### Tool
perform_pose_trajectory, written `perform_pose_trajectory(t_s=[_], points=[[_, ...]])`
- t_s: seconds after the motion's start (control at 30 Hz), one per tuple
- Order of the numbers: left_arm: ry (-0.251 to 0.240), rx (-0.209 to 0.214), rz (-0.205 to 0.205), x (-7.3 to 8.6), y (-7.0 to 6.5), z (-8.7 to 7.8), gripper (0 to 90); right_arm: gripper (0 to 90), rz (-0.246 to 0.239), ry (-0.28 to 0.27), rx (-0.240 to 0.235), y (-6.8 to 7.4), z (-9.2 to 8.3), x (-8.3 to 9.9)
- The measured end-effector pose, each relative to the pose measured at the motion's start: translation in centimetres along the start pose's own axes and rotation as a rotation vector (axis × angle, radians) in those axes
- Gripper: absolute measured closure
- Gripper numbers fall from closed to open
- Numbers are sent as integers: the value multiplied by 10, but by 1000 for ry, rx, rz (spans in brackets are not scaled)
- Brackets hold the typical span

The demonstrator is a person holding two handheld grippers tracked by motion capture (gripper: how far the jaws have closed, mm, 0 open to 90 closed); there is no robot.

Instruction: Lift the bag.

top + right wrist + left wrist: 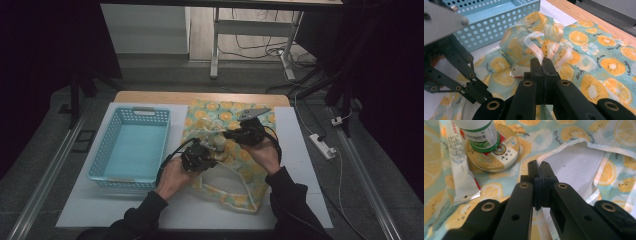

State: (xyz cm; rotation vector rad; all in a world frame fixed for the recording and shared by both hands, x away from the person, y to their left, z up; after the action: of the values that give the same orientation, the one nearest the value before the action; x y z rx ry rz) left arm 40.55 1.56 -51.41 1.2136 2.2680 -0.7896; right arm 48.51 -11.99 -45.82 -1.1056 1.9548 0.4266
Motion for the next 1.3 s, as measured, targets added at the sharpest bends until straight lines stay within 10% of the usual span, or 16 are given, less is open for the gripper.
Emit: perform_pose_trajectory(t_s=[1.3], points=[[-131,156,-65,-31,15,-73,895,900,-26,-4,-60,14,-22,-31]])
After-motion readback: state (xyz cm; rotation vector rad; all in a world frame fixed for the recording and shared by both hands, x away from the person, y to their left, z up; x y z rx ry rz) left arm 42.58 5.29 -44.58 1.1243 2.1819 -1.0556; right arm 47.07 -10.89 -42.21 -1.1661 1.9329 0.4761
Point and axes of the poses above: each handheld gripper's, and its own axes: z roughly forward along the jaws, x roughly out of its underside, y roughly to its left, the point moved 5 cm from there along z, roughly forward along the jaws, and after that the axes turned 12 degrees about x, right-handed, at the moved point
